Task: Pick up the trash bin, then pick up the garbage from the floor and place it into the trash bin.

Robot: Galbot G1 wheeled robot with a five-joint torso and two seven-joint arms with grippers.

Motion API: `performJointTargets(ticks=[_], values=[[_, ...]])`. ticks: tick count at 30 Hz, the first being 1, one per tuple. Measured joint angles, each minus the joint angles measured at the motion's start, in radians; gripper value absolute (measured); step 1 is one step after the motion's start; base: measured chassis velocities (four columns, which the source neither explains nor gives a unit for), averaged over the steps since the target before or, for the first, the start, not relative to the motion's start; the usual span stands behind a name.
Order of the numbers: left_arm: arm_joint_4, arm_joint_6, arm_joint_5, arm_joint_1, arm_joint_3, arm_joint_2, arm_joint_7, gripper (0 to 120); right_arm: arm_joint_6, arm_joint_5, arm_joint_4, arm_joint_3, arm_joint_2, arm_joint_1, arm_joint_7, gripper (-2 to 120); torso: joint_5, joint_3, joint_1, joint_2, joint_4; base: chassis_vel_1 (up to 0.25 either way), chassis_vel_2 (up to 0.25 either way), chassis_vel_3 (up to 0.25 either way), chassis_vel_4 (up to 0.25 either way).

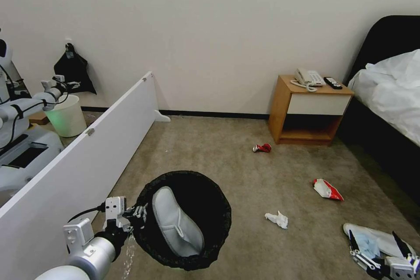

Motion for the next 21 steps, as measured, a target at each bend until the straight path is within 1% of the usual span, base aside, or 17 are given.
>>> performJointTargets(ticks=[15,18,21], values=[[0.000,0.000,-0.001,-0.003,0.000,0.002,0.000,4,0.009,-0.009,0.001,0.000,-0.001,0.004,-0.003,100,-0.0001,0.000,0.000,0.000,-0.0001,-0.122,0.114,0.118,-0.114],[0.000,0.000,-0.001,-0.003,0.001,0.001,0.000,4,0.012,-0.016,0.001,0.000,-0.001,0.006,-0.002,100,0.0002,0.000,0.000,0.000,-0.0001,-0.061,0.088,0.080,-0.108],[0.000,0.000,-0.001,-0.003,0.001,0.001,0.000,4,0.018,-0.021,0.002,0.000,-0.001,0.010,-0.001,100,0.0000,0.000,0.000,0.000,-0.0002,-0.017,0.016,0.012,-0.021]])
